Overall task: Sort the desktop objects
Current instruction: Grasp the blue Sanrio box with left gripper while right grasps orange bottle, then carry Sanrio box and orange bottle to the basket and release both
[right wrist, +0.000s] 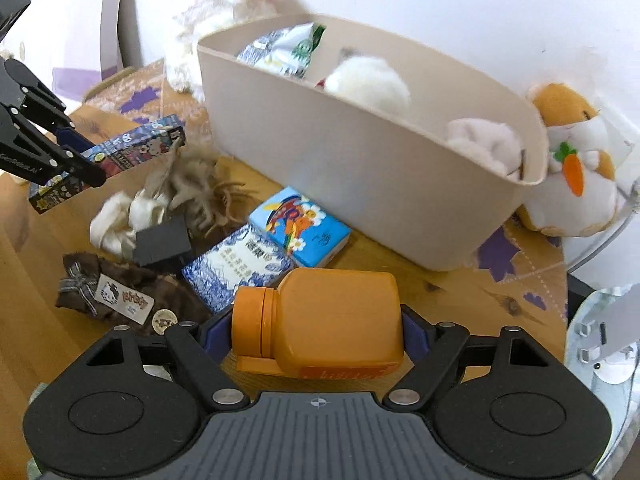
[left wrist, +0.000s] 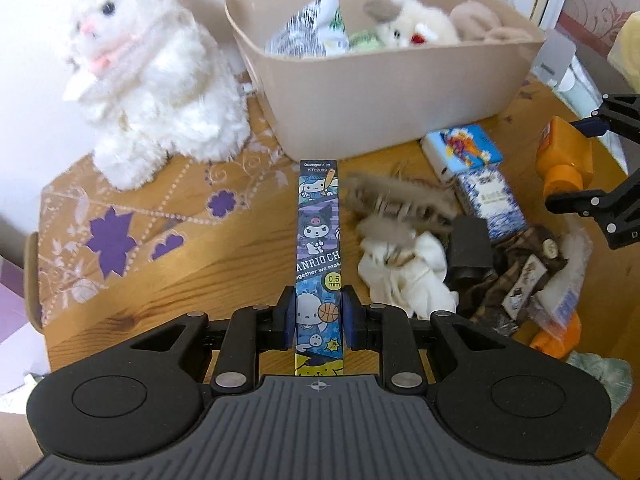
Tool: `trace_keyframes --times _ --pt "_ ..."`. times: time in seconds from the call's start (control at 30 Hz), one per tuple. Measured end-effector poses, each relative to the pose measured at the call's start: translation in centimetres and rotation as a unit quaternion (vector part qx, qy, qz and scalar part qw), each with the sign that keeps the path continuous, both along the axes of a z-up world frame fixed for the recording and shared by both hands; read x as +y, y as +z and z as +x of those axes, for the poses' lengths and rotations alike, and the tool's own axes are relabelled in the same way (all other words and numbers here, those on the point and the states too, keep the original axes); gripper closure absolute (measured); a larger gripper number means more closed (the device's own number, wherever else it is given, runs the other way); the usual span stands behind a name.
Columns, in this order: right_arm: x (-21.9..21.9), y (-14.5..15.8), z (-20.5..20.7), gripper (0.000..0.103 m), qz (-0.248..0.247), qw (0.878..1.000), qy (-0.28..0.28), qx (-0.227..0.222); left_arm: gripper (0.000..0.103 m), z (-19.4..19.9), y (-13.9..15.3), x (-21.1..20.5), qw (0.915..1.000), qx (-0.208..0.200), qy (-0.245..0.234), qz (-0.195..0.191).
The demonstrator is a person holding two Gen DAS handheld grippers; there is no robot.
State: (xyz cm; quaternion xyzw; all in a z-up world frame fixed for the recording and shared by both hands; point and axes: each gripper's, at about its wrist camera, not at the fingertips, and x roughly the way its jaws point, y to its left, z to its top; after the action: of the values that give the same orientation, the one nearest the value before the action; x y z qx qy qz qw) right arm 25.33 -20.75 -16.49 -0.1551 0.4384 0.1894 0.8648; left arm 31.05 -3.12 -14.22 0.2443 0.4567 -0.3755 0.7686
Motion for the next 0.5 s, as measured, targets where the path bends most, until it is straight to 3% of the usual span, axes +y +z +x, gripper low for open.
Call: trace_keyframes --times 0.5 --pt "-4.2 5.6 -2.1 0.023 0.009 0.999 -0.008 -0.045 0.080 -1.5 6.3 -1.2 0.9969 -0.052 -0.026 -0.052"
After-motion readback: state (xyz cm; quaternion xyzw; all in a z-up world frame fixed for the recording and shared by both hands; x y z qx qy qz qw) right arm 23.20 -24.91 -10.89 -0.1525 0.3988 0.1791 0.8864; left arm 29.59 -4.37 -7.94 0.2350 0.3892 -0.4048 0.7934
